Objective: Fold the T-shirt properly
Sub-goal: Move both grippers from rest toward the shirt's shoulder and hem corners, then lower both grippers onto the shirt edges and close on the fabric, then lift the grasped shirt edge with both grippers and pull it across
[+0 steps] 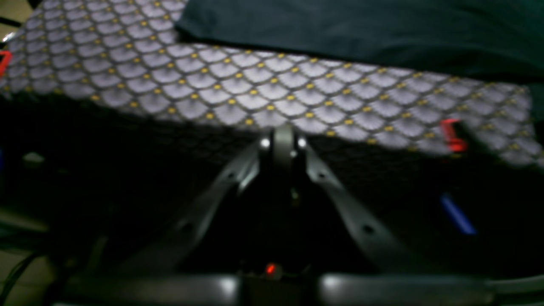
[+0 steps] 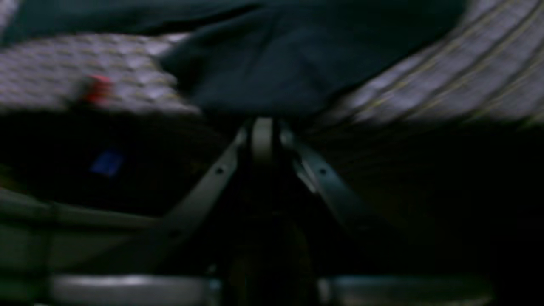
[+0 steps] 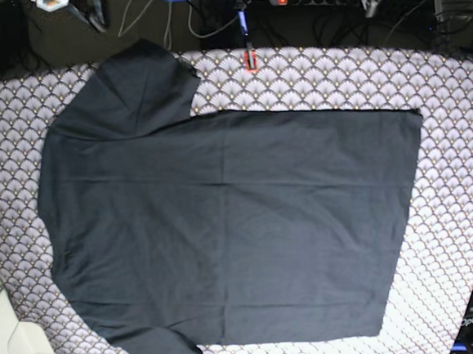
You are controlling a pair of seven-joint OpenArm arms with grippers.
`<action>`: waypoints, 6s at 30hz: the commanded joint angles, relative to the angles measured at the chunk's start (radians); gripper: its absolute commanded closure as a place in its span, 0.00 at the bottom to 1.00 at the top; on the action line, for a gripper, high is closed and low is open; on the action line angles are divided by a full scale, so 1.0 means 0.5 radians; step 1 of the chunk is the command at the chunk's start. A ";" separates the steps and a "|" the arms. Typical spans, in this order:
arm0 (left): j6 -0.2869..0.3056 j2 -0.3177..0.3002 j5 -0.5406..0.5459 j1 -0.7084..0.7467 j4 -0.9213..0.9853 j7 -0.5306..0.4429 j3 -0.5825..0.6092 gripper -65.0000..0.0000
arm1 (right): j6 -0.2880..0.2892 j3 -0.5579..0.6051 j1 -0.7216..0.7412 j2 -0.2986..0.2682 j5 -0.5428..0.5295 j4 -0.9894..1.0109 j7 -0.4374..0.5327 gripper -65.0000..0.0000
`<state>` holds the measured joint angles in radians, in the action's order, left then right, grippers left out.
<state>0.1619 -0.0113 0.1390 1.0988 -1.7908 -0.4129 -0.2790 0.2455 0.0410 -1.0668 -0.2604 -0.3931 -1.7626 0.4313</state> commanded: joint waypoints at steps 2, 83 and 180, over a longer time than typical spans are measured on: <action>0.012 -0.016 0.009 -0.002 -0.108 0.036 -0.048 1.00 | 0.149 -0.050 0.033 -0.012 -0.203 -0.036 -0.078 0.83; 0.248 -0.126 -0.003 -0.959 -0.382 1.475 -0.564 0.77 | 0.905 -0.602 0.834 0.025 -1.293 0.639 -1.487 0.68; 0.445 0.082 0.000 -2.052 0.732 1.748 -1.015 1.00 | 0.905 -0.679 1.083 -0.242 -1.296 0.197 -1.809 1.00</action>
<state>0.3786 0.0360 0.1322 0.0807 -1.4052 0.4747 -0.7872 0.6834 -0.2863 -0.5285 -0.3653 -1.0149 -1.6485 -0.5129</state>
